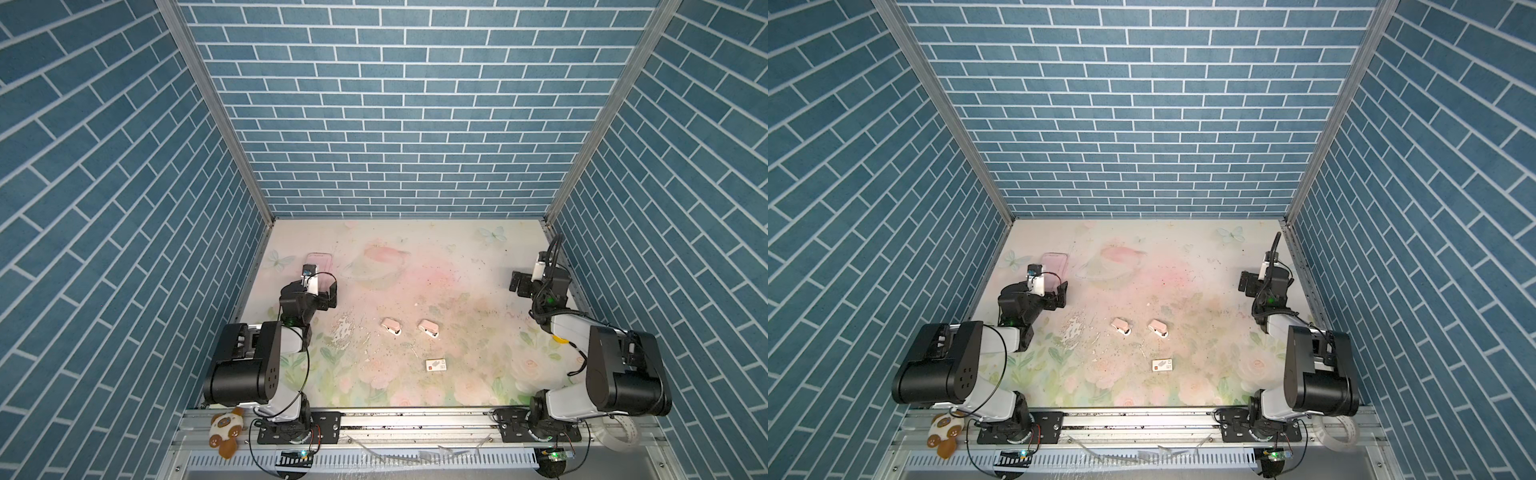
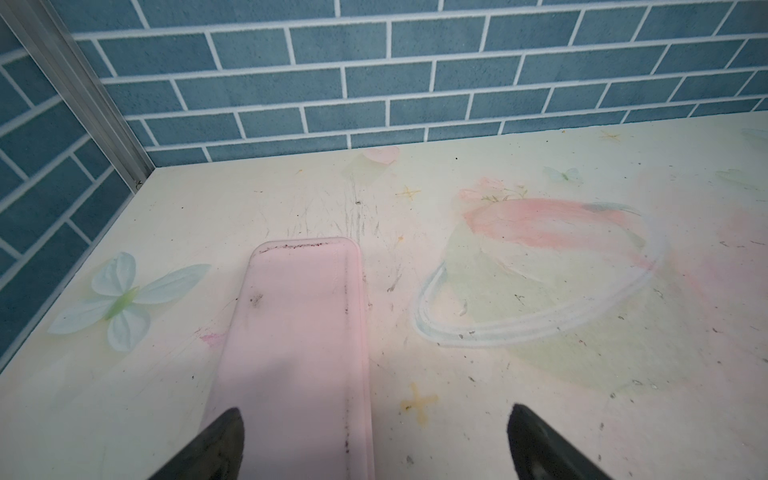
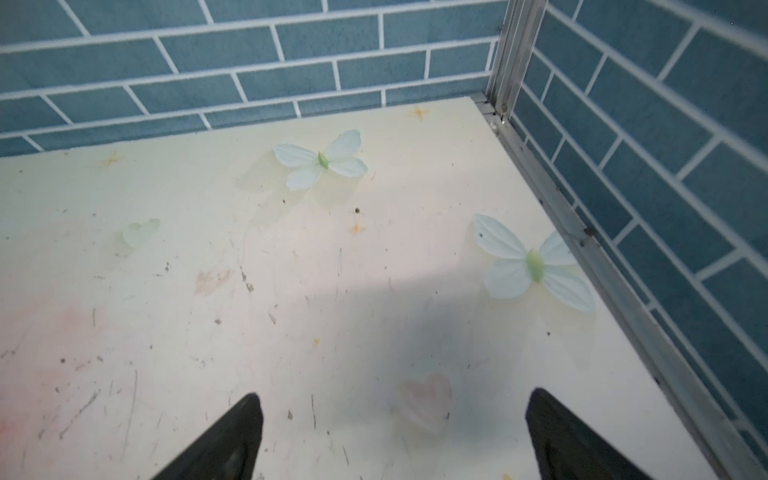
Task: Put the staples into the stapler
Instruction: 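Move the left gripper toward the white staple box while the right approaches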
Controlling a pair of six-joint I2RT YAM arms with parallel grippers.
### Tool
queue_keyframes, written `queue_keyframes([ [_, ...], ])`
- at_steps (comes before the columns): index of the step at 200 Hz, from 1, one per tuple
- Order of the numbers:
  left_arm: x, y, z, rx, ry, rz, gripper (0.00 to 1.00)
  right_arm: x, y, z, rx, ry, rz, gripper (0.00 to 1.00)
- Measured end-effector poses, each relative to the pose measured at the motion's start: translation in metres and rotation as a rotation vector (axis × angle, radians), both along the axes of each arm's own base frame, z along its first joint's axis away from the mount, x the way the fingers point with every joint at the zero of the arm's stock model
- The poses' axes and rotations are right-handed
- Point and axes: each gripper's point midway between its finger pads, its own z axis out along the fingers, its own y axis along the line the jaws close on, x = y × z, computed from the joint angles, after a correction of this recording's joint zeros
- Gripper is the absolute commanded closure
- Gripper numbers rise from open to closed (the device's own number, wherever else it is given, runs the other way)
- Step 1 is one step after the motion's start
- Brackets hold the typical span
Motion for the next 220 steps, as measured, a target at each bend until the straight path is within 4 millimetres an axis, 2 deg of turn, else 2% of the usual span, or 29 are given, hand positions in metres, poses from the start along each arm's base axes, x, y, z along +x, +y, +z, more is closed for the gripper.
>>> queue_keyframes([
  [26,0.0,0.0,0.0,0.0,0.0,-0.002,0.0,-0.016,0.009,0.016,0.037,0.018,-0.006,0.01],
  [56,0.002,-0.005,0.002,0.001,0.03,-0.031,0.0,-0.036,0.02,0.042,0.2,0.019,-0.037,0.01],
  [71,0.009,-0.008,0.016,0.001,0.038,-0.051,0.01,-0.037,0.03,0.054,0.278,0.043,-0.011,0.04],
  [85,0.018,-0.012,0.04,0.003,0.024,-0.075,0.01,-0.035,0.04,0.06,0.343,0.075,0.018,0.09],
  [96,0.024,-0.014,0.058,0.007,0.016,-0.096,0.01,-0.037,0.048,0.053,0.39,0.12,0.041,0.15],
  [107,0.026,-0.017,0.073,0.016,0.021,-0.12,0.01,-0.043,0.059,0.038,0.442,0.196,0.06,0.19],
  [131,0.021,-0.029,0.095,0.04,0.08,-0.21,0.0,-0.065,0.081,-0.001,0.523,0.395,0.093,0.2],
  [156,-0.001,-0.059,0.103,0.098,0.19,-0.395,0.0,-0.095,0.117,-0.014,0.582,0.53,0.18,0.19],
  [173,-0.024,-0.093,0.103,0.144,0.268,-0.549,0.0,-0.113,0.138,-0.015,0.614,0.58,0.241,0.18],
  [191,-0.059,-0.132,0.099,0.175,0.346,-0.726,0.0,-0.134,0.156,-0.014,0.657,0.614,0.298,0.19],
  [220,-0.123,-0.184,0.082,0.195,0.459,-0.986,0.02,-0.164,0.16,-0.018,0.72,0.641,0.305,0.19],
])
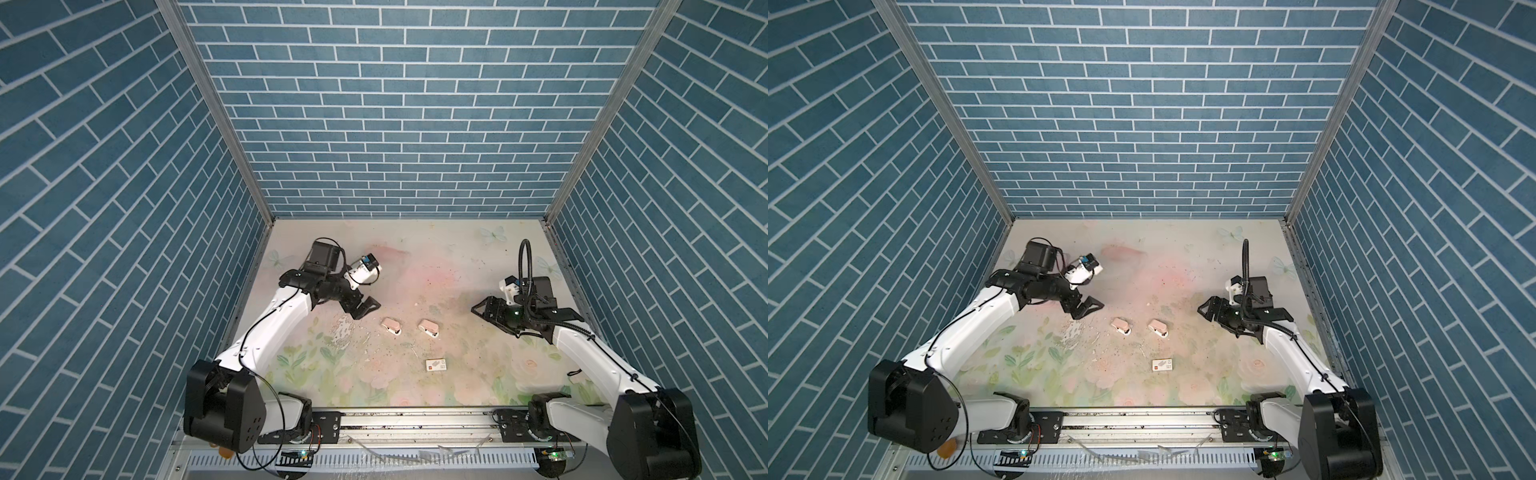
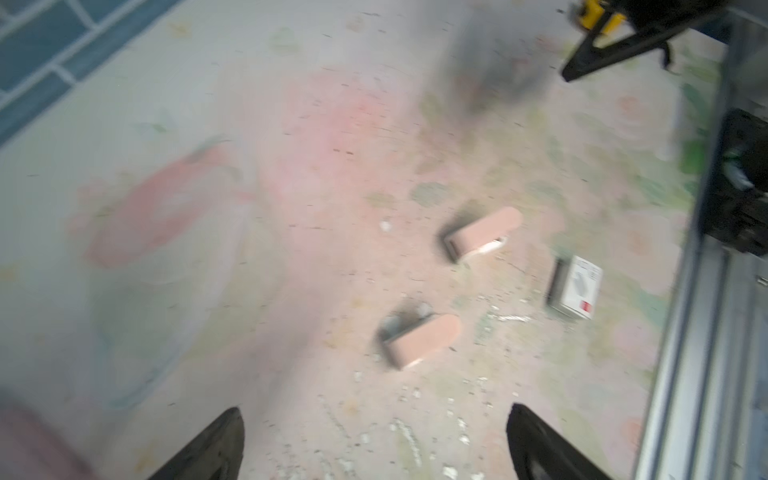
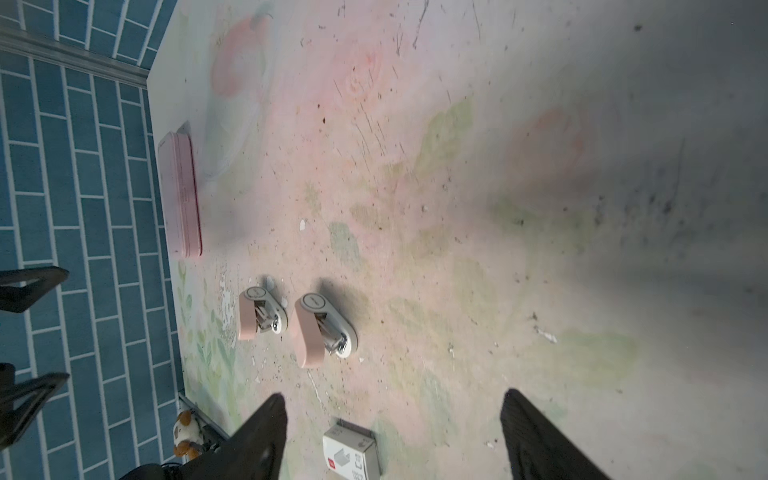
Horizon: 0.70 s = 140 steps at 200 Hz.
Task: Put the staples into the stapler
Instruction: 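Move the left gripper toward the white staple box while the right approaches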
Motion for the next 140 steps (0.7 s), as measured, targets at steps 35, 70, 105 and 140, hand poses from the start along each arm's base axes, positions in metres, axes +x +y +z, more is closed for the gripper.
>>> queue_keyframes([
  [35,-0.049,-0.04,-0.011,-0.043,0.088,-0.162,0.05,-0.015,0.005,-0.002,0.072,0.039,-0.014,0.19],
  [70,-0.063,-0.068,-0.019,-0.143,0.101,-0.205,0.03,-0.02,0.008,-0.006,0.115,0.066,-0.032,0.19],
  [105,-0.086,-0.098,-0.044,-0.192,0.049,-0.295,0.02,-0.02,0.012,-0.006,0.143,0.091,-0.03,0.22],
  [140,-0.105,-0.112,-0.08,-0.181,0.029,-0.309,0.02,-0.021,0.015,0.0,0.173,0.094,-0.037,0.24],
])
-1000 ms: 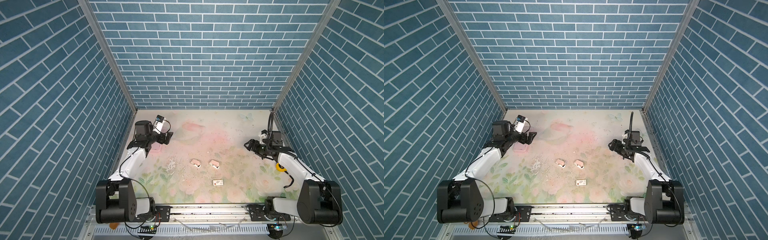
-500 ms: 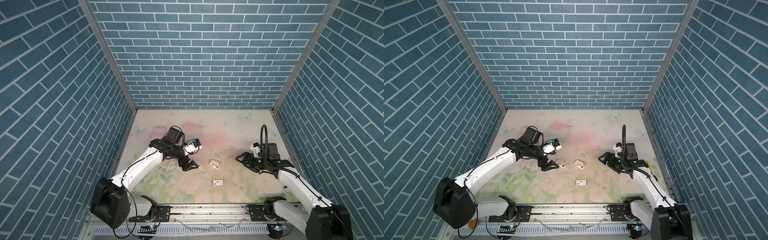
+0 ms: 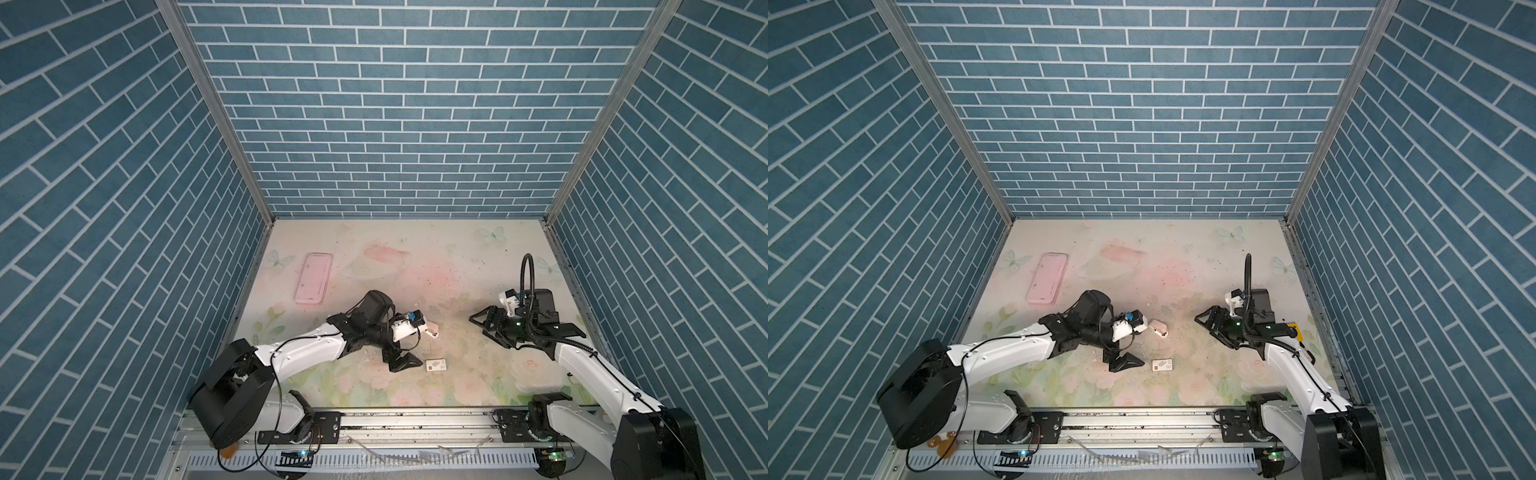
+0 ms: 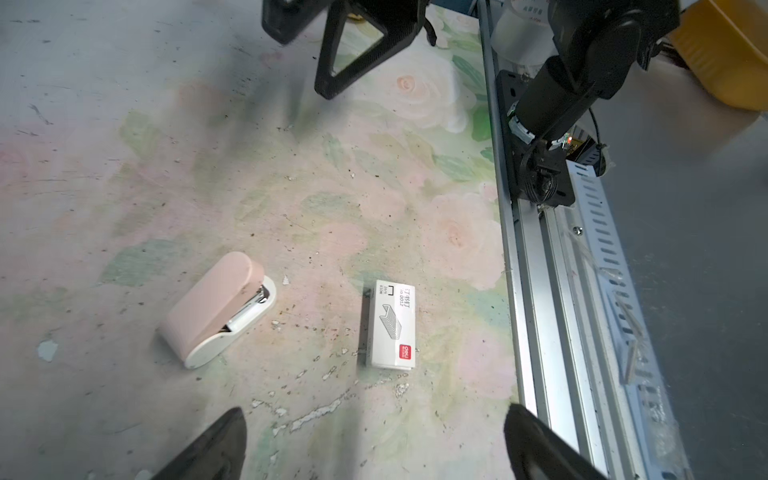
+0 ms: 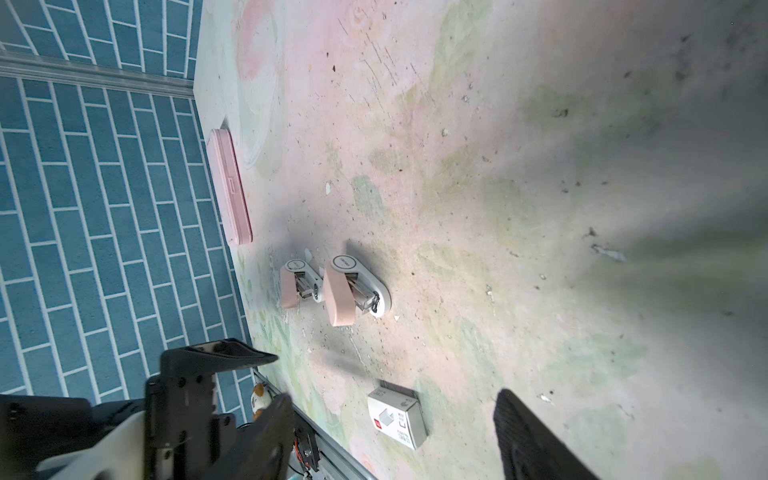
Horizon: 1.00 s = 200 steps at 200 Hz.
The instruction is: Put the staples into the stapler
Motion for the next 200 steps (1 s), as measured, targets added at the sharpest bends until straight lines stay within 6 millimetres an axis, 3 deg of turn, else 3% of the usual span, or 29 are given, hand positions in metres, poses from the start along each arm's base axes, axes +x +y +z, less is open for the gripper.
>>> queue_keyframes([
  [34,-0.011,-0.006,-0.022,-0.001,-0.041,0.004,0.05,-0.007,0.006,0.006,0.052,0.009,0.024,0.25],
  [51,-0.008,-0.008,-0.029,-0.003,-0.065,0.022,0.06,-0.013,0.009,0.001,0.071,0.035,0.041,0.32],
  [108,0.006,-0.02,-0.031,-0.055,-0.123,0.061,0.09,-0.031,0.014,-0.022,0.107,0.142,0.066,0.45],
  [161,-0.008,-0.024,-0.055,-0.026,-0.075,0.016,0.14,-0.044,0.022,-0.035,0.11,0.173,0.108,0.49],
  [200,-0.02,-0.025,-0.062,-0.012,-0.059,-0.029,0.18,-0.052,0.033,-0.041,0.106,0.176,0.163,0.63],
])
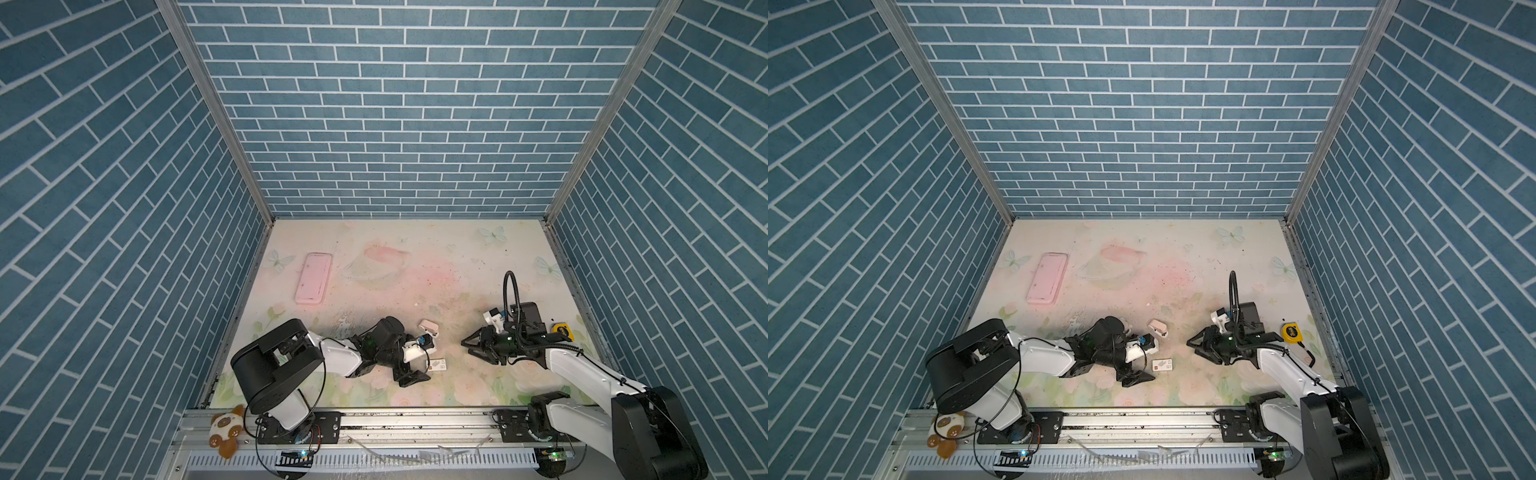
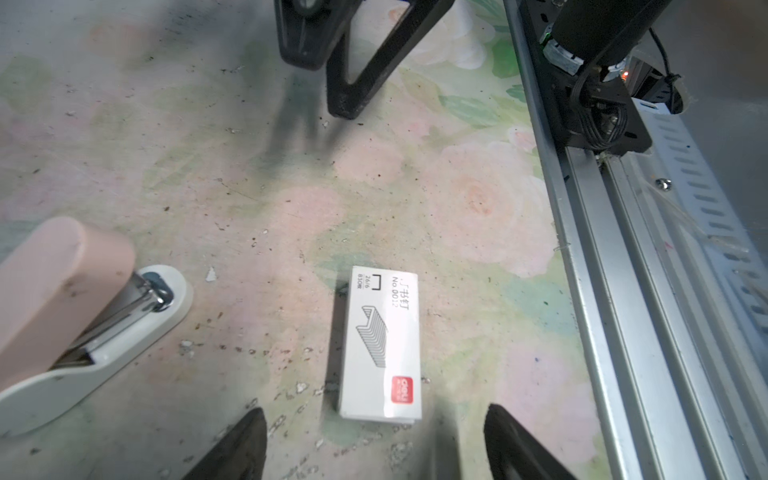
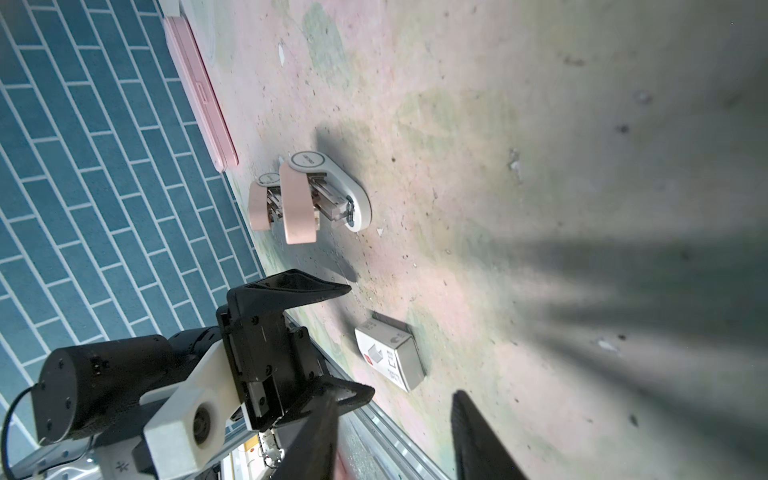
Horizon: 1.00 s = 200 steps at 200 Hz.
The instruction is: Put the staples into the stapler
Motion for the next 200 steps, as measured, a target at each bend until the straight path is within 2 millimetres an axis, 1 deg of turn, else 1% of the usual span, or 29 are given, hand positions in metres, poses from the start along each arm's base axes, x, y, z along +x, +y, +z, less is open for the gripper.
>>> queue_keyframes([
  [13,-0.002,-0.002,-0.002,0.006,0.001,-0.01,0.22,-0.003,0.003,-0.003,0.001,0.001,0.013,0.65],
  [23,-0.002,-0.004,-0.006,0.015,0.005,-0.014,0.24,-0.006,0.004,-0.006,0.001,0.007,0.021,0.65],
  [53,0.007,-0.011,-0.006,0.015,-0.011,0.003,0.27,-0.017,0.005,-0.016,0.001,0.027,0.044,0.65],
  [63,0.007,-0.012,-0.007,0.015,-0.013,0.005,0.32,-0.02,0.006,-0.018,0.001,0.031,0.05,0.63],
  [69,0.007,-0.012,-0.007,0.014,-0.011,0.007,0.35,-0.021,0.007,-0.018,0.003,0.026,0.054,0.62],
  [77,0.007,-0.012,-0.007,0.015,-0.014,0.006,0.35,-0.022,0.008,-0.018,0.006,0.021,0.06,0.6],
  [94,0.007,-0.014,-0.007,0.015,-0.014,-0.001,0.36,-0.021,0.011,-0.018,0.012,0.007,0.068,0.6],
  [114,0.006,-0.017,-0.007,0.016,-0.012,-0.011,0.44,-0.02,0.015,-0.018,0.017,-0.007,0.082,0.6],
  [140,0.005,-0.021,-0.008,0.02,-0.011,-0.024,0.48,-0.024,0.021,-0.023,0.018,0.0,0.116,0.6],
  [167,0.004,-0.023,-0.008,0.023,-0.004,-0.033,0.49,-0.03,0.027,-0.029,0.018,0.02,0.147,0.6],
  [200,-0.001,-0.024,-0.008,0.021,0.007,-0.054,0.42,-0.031,0.031,-0.032,0.021,0.027,0.161,0.61],
])
